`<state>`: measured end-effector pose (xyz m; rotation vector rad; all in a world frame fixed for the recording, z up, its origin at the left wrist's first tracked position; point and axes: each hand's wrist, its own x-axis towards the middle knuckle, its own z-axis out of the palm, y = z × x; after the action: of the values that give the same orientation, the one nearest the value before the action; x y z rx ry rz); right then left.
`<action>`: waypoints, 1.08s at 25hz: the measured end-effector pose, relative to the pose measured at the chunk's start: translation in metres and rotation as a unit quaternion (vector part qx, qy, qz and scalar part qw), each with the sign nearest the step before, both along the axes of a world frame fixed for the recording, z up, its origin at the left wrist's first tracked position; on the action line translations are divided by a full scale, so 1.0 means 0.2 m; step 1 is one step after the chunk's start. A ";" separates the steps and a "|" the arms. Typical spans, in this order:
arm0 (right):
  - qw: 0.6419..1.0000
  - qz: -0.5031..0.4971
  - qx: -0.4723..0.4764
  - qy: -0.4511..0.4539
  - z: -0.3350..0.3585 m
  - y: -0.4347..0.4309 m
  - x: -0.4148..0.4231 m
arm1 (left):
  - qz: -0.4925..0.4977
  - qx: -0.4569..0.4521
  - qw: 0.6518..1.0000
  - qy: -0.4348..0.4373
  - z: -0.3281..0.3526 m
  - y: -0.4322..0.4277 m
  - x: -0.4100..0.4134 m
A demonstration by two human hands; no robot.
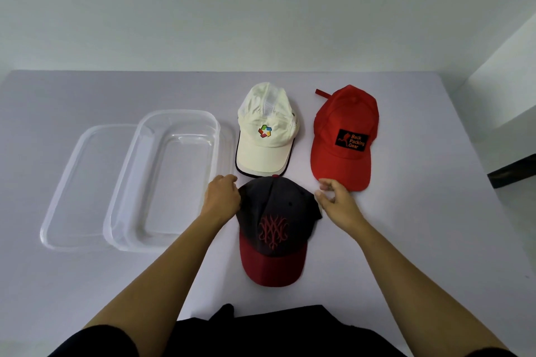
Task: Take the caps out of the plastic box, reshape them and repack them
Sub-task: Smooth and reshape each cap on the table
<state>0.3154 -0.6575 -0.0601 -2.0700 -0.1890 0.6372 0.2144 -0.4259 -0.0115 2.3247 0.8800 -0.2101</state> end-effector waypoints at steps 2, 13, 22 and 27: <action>0.994 -0.022 0.018 -0.101 0.05 -0.01 0.04 | 0.009 0.043 0.997 -0.069 0.05 -0.01 0.05; 0.953 -0.094 -0.064 -0.281 0.12 -0.21 0.42 | -0.150 0.036 0.980 -0.122 0.12 -0.26 0.61; 0.955 0.106 -0.045 -0.273 -0.02 -0.08 0.00 | -0.204 -0.004 0.967 -0.154 0.09 -0.34 0.43; 0.948 0.112 -0.045 -0.294 -0.06 -0.06 -0.45 | -0.202 0.067 0.951 -0.224 -0.04 -0.26 -0.13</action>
<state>0.2248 -0.6689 -0.0730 -2.2986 -0.7562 0.1403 0.1883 -0.4781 -0.0188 2.5114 0.1948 0.2119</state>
